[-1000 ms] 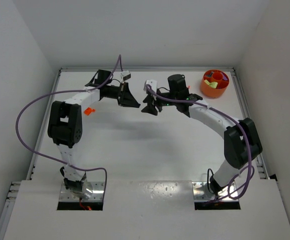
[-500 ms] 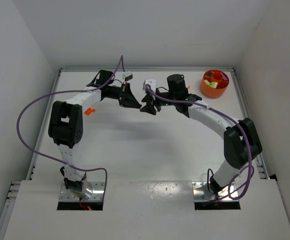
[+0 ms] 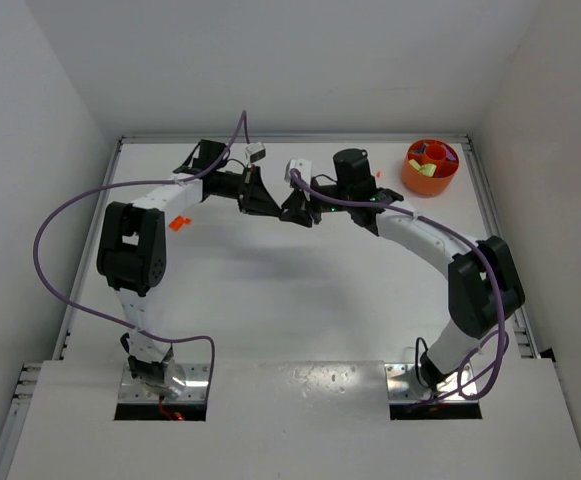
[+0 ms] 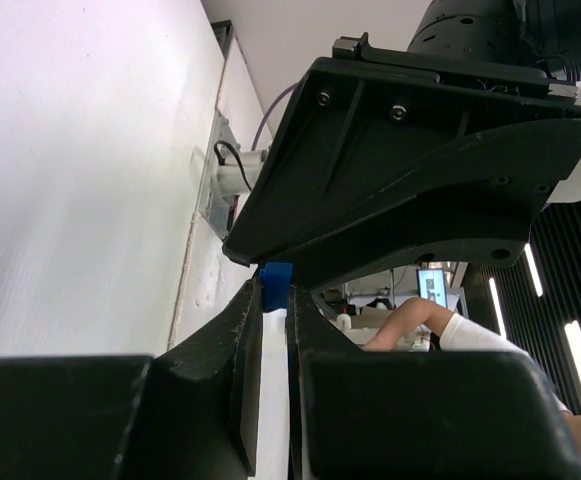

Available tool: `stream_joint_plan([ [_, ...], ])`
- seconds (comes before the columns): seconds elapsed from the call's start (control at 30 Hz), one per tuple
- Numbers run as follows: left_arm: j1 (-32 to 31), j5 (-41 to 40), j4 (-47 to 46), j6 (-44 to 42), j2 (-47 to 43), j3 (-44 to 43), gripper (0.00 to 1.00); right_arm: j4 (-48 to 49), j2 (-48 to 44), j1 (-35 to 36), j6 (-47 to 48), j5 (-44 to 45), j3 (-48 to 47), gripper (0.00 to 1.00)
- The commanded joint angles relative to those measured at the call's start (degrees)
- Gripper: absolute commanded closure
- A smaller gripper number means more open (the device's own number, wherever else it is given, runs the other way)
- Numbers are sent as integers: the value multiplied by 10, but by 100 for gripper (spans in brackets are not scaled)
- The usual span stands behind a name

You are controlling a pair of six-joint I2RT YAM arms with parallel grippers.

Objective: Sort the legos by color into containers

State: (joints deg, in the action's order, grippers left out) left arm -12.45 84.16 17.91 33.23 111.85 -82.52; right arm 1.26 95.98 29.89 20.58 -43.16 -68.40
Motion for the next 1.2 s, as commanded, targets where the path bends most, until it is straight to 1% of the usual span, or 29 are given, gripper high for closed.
stream_joint_plan([
  [0.0, -6, 13, -5, -12, -15, -4, 97, 30, -6, 4, 7, -18, -24, 67],
  [0.07, -6, 13, -5, -12, -15, -4, 97, 24, -6, 4, 7, -18, -24, 68],
  [0.2, -6, 7, -5, -12, -15, -10, 97, 24, -1, 4, 7, -23, -24, 76],
  [0.23, -6, 7, -5, -12, -9, -10, 88, 24, -1, 4, 7, -23, -24, 78],
  [0.27, -6, 7, -5, -12, -9, -10, 82, 24, -1, 4, 7, -23, -24, 80],
  [0.3, -6, 2, -5, -12, -9, -10, 75, 30, -1, 4, 7, -23, -24, 80],
  [0.33, -6, 2, -5, -12, -9, -10, 65, 30, -1, 4, 7, -23, -24, 82],
  [0.37, -6, -4, -5, -12, -9, -10, 61, 35, -1, 4, 2, -17, -24, 84],
  [0.43, -6, -10, -5, -12, -9, -4, 52, 41, -6, 4, 2, -11, -17, 84],
  [0.5, -6, -22, -5, -12, -9, 1, 47, 46, -6, 4, -4, -4, -17, 86],
  [0.57, 0, -22, -5, -12, -9, 1, 46, 46, -12, 4, -9, -3, -10, 87],
  [0.67, 24, -51, -5, -24, -17, 1, 46, 41, -24, -7, -25, 14, 8, 87],
  [0.7, 32, -70, -5, -29, -22, 1, 45, 41, -33, -12, -32, 35, 13, 87],
  [0.73, 41, -86, 19, -40, -23, -5, 45, 29, -33, -12, -32, 46, 20, 87],
  [0.77, 59, -100, 34, -70, -28, -21, 45, 6, -40, -25, -32, 67, 20, 87],
  [0.8, 68, -135, 54, -83, -28, -29, 45, -4, -47, -31, -43, 76, 27, 87],
  [0.83, 78, -155, 54, -91, -37, -36, 45, -16, -47, -40, -56, 85, 27, 87],
  [0.9, 102, -194, 54, -102, -49, -55, 45, -29, -47, -74, -108, 104, 34, 87],
  [0.93, 107, -236, 54, -111, -49, -69, 44, -29, -47, -102, -142, 119, 41, 87],
  [0.97, 115, -258, 54, -111, -57, -76, 44, -29, -47, -102, -142, 124, 41, 87],
  [1.0, 115, -279, 60, -126, -57, -82, 44, -39, -47, -133, -165, 130, 41, 87],
  [1.03, 115, -321, 60, -134, -64, -88, 44, -46, -47, -149, -173, 130, 35, 87],
  [1.13, 108, -383, 85, -173, -76, -102, 44, -98, -39, -212, -184, 157, 7, 87],
  [1.17, 101, -416, 97, -197, -76, -120, 44, -116, -32, -242, -190, 175, -6, 87],
])
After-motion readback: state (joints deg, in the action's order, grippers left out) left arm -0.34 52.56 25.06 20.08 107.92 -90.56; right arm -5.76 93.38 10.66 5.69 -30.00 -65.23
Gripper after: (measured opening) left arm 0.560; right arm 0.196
